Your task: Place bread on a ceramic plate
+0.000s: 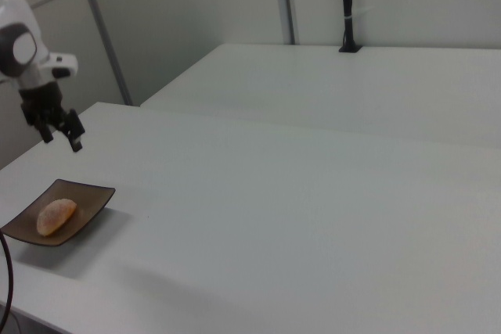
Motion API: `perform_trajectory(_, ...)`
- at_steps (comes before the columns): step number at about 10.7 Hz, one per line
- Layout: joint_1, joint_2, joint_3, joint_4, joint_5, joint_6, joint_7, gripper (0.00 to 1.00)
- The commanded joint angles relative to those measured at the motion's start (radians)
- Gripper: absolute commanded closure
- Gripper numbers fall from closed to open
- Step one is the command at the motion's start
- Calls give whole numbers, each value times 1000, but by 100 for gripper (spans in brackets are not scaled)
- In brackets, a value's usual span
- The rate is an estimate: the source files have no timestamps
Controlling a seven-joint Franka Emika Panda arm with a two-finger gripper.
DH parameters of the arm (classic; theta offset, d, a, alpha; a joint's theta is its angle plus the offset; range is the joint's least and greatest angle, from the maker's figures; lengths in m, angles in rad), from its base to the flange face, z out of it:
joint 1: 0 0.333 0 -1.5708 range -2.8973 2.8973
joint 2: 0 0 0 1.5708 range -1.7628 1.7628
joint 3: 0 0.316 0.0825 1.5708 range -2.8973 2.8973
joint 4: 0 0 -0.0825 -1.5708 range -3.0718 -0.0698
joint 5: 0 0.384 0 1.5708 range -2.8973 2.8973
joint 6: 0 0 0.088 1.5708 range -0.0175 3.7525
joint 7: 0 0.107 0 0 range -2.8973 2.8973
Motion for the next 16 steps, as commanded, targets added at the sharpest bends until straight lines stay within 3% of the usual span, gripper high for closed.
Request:
perform_trajectory(1,-119,-39,9,143,-7,-169,28,0)
perform_trajectory(6,-323,-110,-4,176,-9,-256,-34,0)
perform_trajectory(11,-511,-96,5,176,-6,-247,-451,0)
perform_trajectory(13,-543,-75,10,176,-12,-218,-631,0)
perform_trajectory(16,-558,-67,25,176,-4,-212,-662,0)
